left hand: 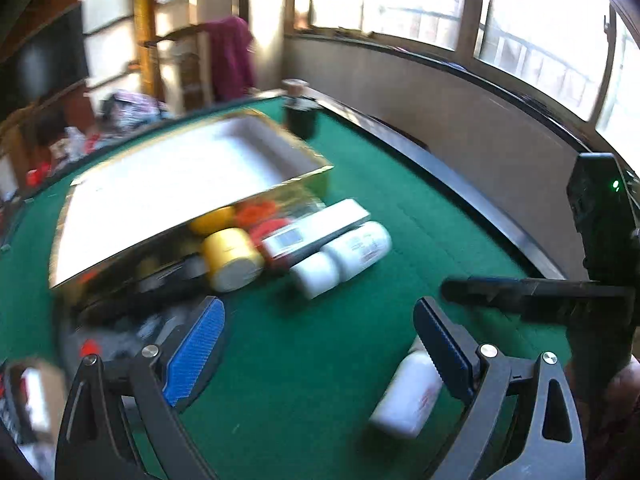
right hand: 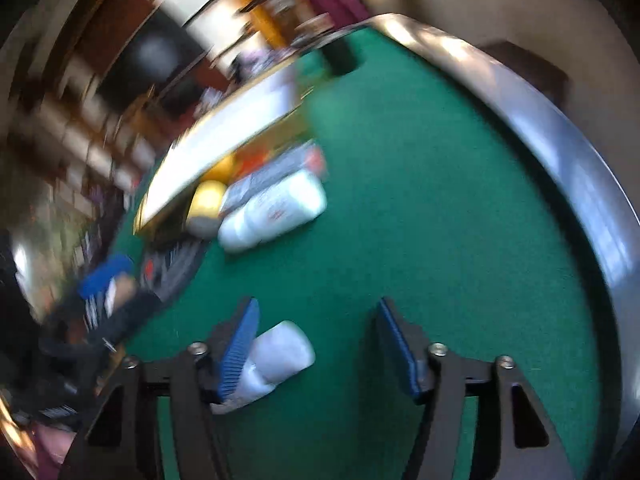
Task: Organize objects
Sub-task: 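Grasp a white pill bottle with the left gripper and lift it, then grasp the second white pill bottle with the right gripper while the left gripper holds its bottle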
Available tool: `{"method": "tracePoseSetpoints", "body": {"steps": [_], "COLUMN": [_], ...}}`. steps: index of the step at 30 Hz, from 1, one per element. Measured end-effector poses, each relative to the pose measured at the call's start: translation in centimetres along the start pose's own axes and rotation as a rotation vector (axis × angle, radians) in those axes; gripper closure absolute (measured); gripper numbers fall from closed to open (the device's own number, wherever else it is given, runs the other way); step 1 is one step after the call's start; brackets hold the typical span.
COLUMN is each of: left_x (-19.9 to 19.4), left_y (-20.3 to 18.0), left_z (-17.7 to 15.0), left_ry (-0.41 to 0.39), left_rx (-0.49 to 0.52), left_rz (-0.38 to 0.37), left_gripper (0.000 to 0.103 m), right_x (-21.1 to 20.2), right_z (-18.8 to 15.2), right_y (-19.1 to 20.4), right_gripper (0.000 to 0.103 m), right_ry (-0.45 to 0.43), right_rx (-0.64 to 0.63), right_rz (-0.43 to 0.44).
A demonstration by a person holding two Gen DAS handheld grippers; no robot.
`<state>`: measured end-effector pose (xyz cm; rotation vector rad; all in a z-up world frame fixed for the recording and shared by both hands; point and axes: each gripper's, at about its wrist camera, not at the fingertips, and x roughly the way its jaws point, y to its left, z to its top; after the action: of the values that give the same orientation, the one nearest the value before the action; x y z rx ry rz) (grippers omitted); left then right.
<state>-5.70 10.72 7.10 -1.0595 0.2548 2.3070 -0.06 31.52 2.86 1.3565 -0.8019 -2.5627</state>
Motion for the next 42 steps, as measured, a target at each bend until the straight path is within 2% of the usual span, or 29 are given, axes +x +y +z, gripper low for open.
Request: {"method": "tracePoseSetpoints", "body": {"steps": [3, 4, 5, 8, 19, 22, 24, 25, 36, 40, 41, 42], "left_x": [2.4, 2.8, 3.5, 5.3, 7.0, 7.5, 7.9, 8.2, 5.7, 6.2, 6.3, 6.2], "left_y": [-1.2, -1.6, -1.9, -2.8, -4.1, -5.5, -6.2, -6.3, -2.9, -3.0, -3.1, -3.1], "left_z": [1.5, 1.7, 2.0, 2.6, 3.6, 3.5, 3.0, 2.7, -1.1, -0.7, -0.7, -0.8], "left_ry": [0.023, 0.032, 0.048, 0.098, 0.119, 0.131, 0.162, 0.196, 0.239, 0.196, 0.185, 0.178], "left_rx": [0.096, 0.118, 0.144, 0.206, 0.273, 0.321, 0.342, 0.329, 0.092, 0.054, 0.043, 0.029], "left_rz": [-0.007, -0.013, -0.023, -0.062, -0.057, -0.022, -0.001, -0.016, -0.019, 0.031, 0.041, 0.047], "left_gripper": [0.021, 0.030, 0.038, 0.052, 0.051, 0.051, 0.062, 0.070, 0.070, 0.065, 0.070, 0.070], "right_x": [-1.5, -1.8, -2.1, -2.6, -2.2, -2.2, -2.1, -2.1, -1.3, -0.8, -0.7, -0.6], "right_z": [0.8, 0.8, 0.9, 1.0, 1.2, 1.1, 1.1, 1.1, 1.1, 1.1, 1.1, 1.0], "right_y": [-3.4, -4.3, -5.0, -5.8, -5.1, -5.0, -4.9, -4.9, -3.6, -2.8, -2.7, -2.5], "right_gripper": [0.027, 0.025, 0.025, 0.025, 0.017, 0.015, 0.014, 0.014, 0.011, 0.011, 0.011, 0.011], "right_ry": [-0.068, -0.081, -0.091, -0.102, -0.107, -0.110, -0.112, -0.112, -0.093, -0.088, -0.089, -0.090], "right_rx": [0.165, 0.209, 0.239, 0.285, 0.274, 0.273, 0.271, 0.271, 0.213, 0.170, 0.159, 0.147], "right_rz": [0.011, 0.010, 0.020, 0.043, 0.033, 0.034, 0.036, 0.037, 0.025, 0.003, -0.005, -0.011]}}
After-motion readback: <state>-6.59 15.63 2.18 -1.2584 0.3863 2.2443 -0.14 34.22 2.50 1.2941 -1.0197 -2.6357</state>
